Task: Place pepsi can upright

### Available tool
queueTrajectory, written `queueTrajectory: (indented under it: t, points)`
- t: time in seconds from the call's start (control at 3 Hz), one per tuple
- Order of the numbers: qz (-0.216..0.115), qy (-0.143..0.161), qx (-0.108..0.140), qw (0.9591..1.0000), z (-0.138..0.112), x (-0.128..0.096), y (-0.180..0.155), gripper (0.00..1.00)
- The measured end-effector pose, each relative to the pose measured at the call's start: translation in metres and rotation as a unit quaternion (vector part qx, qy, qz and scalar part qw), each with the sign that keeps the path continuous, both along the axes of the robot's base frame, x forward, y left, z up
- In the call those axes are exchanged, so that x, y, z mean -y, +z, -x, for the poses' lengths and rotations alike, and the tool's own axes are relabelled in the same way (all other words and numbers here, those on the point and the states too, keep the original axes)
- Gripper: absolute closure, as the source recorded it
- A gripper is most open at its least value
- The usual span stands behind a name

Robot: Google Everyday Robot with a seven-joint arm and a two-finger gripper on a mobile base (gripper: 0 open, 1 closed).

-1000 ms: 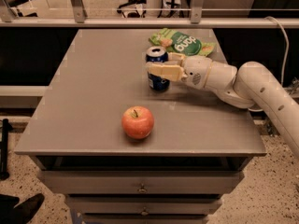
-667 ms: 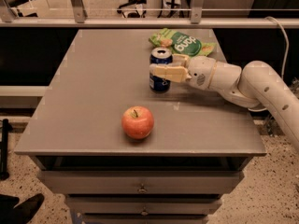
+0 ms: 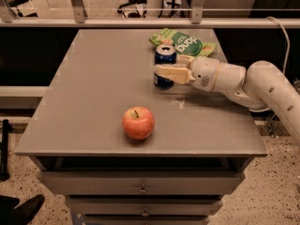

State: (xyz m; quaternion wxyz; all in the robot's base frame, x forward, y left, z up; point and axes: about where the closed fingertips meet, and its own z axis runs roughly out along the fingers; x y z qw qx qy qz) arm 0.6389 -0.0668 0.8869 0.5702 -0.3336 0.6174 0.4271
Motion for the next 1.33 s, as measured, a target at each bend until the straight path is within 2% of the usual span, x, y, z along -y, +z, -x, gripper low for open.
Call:
queueTrajectory:
  t: [0.33,0.67,1.0,1.33]
  points:
    - [0.028,0.005,0.007,0.9996,0.0,0.007,0.006,0.0]
    - [0.08,0.012,0.027,0.9963,0.001,0.021,0.019,0.0]
    - [0.166,-0.001,0.065,0.9839,0.01,0.082,0.033,0.0]
    - [0.21,-0.022,0.076,0.9745,0.026,0.144,0.034,0.0]
